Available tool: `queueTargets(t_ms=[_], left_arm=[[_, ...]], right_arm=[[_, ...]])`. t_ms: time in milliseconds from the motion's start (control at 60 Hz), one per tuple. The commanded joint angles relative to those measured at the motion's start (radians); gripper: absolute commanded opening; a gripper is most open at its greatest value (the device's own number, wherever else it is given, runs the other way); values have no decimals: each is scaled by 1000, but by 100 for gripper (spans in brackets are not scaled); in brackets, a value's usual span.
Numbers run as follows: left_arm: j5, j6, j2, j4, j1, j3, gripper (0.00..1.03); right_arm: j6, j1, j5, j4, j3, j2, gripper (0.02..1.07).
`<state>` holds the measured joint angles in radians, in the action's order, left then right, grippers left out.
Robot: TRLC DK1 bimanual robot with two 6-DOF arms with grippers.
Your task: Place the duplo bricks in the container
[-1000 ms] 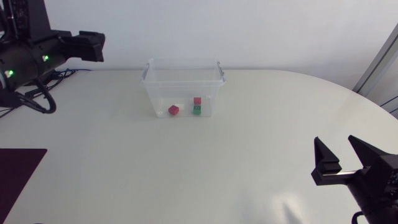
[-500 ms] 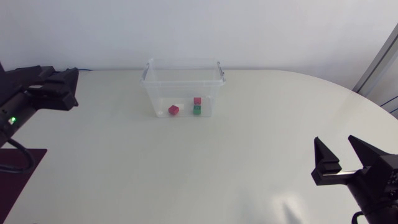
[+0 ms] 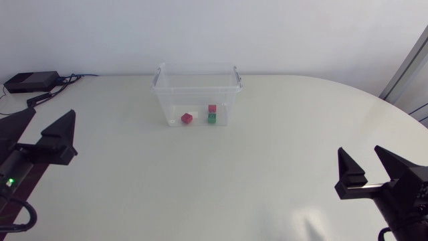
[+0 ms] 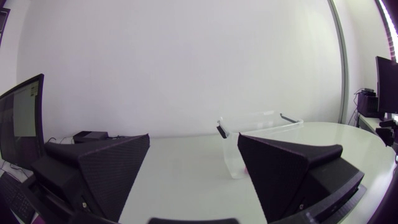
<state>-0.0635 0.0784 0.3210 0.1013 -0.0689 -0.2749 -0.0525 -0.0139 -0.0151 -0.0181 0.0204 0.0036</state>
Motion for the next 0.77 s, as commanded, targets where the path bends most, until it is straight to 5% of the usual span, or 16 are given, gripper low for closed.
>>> queueTargets(t_ms=[0,750], left_arm=[[13,-22,-46,-13,14,50,99],[64,-78,-321,-101,69,275,99]], right_arm=[[21,11,4,15,-20,-6,103],[52,14,15,18,-20,-4,103]])
